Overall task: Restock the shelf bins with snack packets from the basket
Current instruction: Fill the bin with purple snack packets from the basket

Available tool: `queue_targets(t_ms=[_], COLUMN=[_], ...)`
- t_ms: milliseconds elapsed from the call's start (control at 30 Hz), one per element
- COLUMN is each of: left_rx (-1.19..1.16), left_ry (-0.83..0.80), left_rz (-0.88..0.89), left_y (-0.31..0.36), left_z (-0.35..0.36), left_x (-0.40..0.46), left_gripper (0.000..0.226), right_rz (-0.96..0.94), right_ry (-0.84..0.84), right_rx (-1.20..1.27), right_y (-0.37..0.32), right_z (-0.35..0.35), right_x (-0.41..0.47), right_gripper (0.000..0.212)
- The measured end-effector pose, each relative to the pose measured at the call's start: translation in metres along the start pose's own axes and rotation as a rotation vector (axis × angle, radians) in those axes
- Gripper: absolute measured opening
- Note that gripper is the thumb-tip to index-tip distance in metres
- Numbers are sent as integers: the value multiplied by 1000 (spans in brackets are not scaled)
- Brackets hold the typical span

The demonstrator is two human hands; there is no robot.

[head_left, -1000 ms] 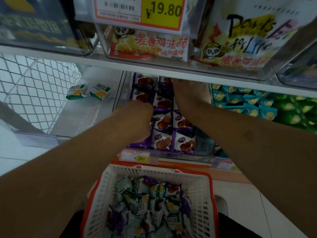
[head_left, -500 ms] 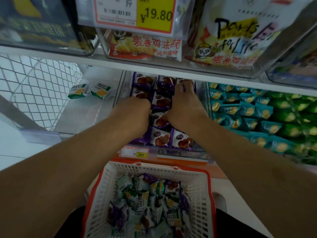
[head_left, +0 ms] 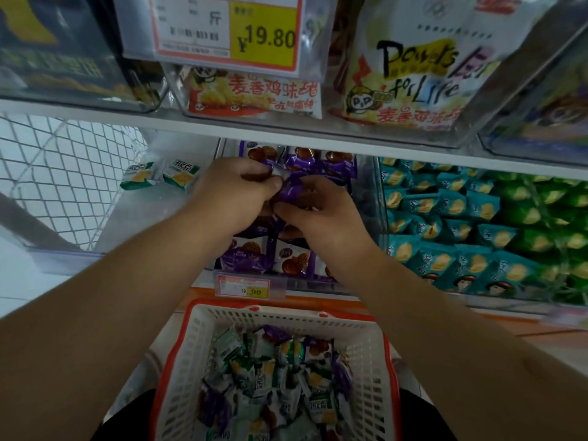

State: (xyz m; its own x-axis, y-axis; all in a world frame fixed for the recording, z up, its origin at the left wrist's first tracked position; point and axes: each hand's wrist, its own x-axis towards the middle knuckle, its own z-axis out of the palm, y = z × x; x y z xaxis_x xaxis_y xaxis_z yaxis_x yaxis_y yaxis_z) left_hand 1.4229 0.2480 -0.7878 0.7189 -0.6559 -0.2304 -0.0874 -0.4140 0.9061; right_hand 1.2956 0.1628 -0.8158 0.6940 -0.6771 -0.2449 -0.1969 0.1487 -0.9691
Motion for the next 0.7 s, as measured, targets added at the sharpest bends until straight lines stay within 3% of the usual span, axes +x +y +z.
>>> queue_targets(t_ms=[67,333,500,600,700], left_rx=[-73,46,147,203,360], left_ry=[-27,-22,-27,-31,0], left_rz=[-26,38,95,108,140], left_y=[1,-7,-5,-4,0], left_z=[0,-2,-2,-3,-6], left_x=[-2,-3,0,3,0], left_gripper=[27,33,30,30,32], right_rz=[21,63,-217,-293,-241], right_ry=[20,-8,-52,-46,82], right_rx=[53,47,-458,-616,-644], right_y=[4,4,-2,-1,1], right_z=[-2,-9,-15,-16,-16], right_x=[1,4,4,6,11], right_gripper=[29,39,75,68,50])
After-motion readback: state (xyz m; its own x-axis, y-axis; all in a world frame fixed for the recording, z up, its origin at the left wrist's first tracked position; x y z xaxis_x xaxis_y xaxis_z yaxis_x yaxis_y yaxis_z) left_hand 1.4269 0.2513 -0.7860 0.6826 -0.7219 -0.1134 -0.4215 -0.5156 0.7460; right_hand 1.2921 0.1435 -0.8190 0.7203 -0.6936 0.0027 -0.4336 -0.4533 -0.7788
